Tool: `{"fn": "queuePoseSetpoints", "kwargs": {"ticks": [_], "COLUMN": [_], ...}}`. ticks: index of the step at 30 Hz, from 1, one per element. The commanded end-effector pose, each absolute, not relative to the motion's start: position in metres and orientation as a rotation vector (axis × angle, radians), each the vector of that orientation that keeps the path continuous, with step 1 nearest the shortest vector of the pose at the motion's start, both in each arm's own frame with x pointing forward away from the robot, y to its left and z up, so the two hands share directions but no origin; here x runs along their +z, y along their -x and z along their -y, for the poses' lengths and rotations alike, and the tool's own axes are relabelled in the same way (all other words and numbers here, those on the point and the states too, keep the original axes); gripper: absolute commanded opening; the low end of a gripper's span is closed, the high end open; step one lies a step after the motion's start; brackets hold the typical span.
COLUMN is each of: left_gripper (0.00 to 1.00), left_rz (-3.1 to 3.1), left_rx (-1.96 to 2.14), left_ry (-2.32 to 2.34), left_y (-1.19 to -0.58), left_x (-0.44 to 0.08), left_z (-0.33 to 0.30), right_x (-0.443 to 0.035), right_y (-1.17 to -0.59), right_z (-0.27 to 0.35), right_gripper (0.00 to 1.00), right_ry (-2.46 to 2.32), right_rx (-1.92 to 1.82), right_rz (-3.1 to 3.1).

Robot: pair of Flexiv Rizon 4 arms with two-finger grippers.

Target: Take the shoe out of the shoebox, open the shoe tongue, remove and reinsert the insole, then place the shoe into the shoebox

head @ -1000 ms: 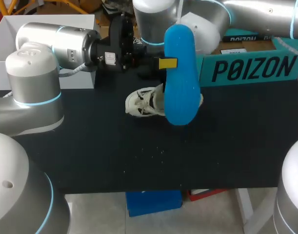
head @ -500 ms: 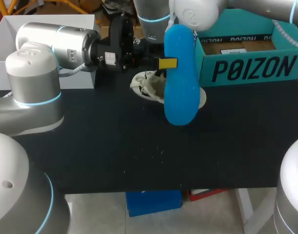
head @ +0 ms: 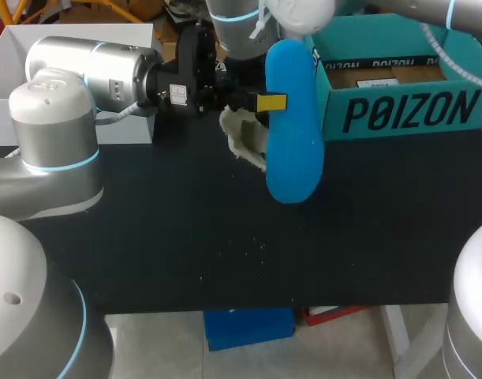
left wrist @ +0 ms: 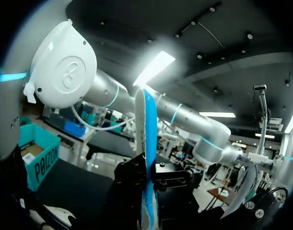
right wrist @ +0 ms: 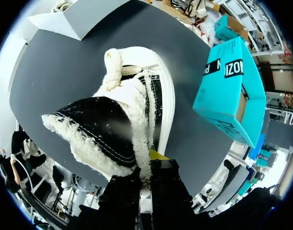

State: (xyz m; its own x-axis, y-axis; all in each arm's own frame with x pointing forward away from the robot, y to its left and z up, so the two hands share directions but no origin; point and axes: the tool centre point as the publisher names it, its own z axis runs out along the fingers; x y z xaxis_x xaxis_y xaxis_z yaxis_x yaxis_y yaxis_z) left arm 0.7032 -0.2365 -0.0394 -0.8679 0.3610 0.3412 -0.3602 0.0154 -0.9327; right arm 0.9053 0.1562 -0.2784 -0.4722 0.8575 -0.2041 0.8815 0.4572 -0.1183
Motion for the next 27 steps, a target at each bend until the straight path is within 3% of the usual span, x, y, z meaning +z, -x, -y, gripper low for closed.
{"fn": "queuePoseSetpoints", "kwargs": {"ticks": [1,27], "left_gripper": [0.0,0.0], "left_rz": [1.805,1.805], "left_rx": [1.908,1.908], "left_ry": [-0.002,-0.002], "left_y": [-0.702,-0.702], "left_x": [-0.04,-0.04], "left_z": [0.238,0.238], "right_x": [-0.287,-0.368], "right_y": [-0.906,-0.904], "right_z": [-0.161,-0.151], "right_gripper": [0.0,0.0], "right_ry": [-2.376,-2.279], "right_rx": [-0.339,-0.355], "right_rz": [-1.922,-1.823]}}
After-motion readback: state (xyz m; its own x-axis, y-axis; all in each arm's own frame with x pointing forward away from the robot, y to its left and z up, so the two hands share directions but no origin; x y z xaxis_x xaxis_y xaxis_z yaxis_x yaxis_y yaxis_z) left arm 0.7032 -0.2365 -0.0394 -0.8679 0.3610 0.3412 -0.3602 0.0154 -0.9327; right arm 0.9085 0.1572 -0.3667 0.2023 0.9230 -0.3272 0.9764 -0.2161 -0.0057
